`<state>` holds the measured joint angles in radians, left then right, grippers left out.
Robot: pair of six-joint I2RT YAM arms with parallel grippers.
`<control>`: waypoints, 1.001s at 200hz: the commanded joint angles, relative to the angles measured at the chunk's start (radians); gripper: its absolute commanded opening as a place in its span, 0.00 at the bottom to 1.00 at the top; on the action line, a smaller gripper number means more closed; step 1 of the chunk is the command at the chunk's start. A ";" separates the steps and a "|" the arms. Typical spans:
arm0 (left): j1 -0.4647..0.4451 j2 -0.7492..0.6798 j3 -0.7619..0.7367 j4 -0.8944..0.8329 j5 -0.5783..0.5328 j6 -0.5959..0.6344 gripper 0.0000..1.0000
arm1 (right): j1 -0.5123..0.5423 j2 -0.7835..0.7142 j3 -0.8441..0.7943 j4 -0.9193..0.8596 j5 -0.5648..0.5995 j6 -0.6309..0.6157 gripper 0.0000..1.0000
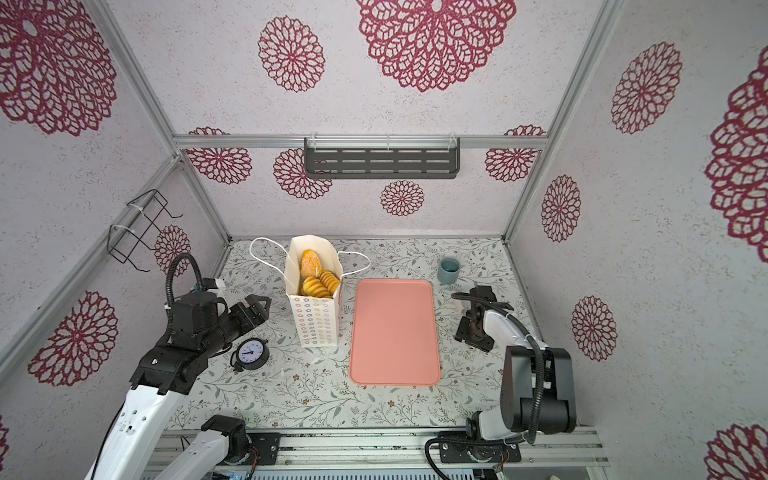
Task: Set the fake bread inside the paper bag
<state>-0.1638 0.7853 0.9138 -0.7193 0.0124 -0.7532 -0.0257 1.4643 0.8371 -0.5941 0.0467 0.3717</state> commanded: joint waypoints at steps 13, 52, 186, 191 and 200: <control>0.016 0.006 0.009 0.020 0.012 -0.002 0.99 | -0.023 -0.009 0.003 0.013 -0.005 0.004 0.75; 0.026 0.048 0.064 -0.003 -0.028 0.013 0.97 | -0.031 -0.064 0.020 0.007 0.012 0.019 0.80; 0.060 0.098 -0.167 0.629 -0.567 0.330 0.97 | -0.034 -0.641 -0.320 0.922 0.300 -0.101 0.99; 0.065 0.108 -0.209 0.668 -0.581 0.321 0.97 | -0.034 -0.616 -0.316 0.917 0.318 -0.113 0.99; 0.072 0.129 -0.277 0.740 -0.601 0.313 0.97 | -0.032 -0.561 -0.326 0.935 0.353 -0.133 0.99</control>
<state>-0.1184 0.8646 0.7780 -0.2134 -0.4458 -0.4667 -0.0566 0.7918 0.5140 0.1463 0.2943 0.3092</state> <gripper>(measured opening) 0.974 0.989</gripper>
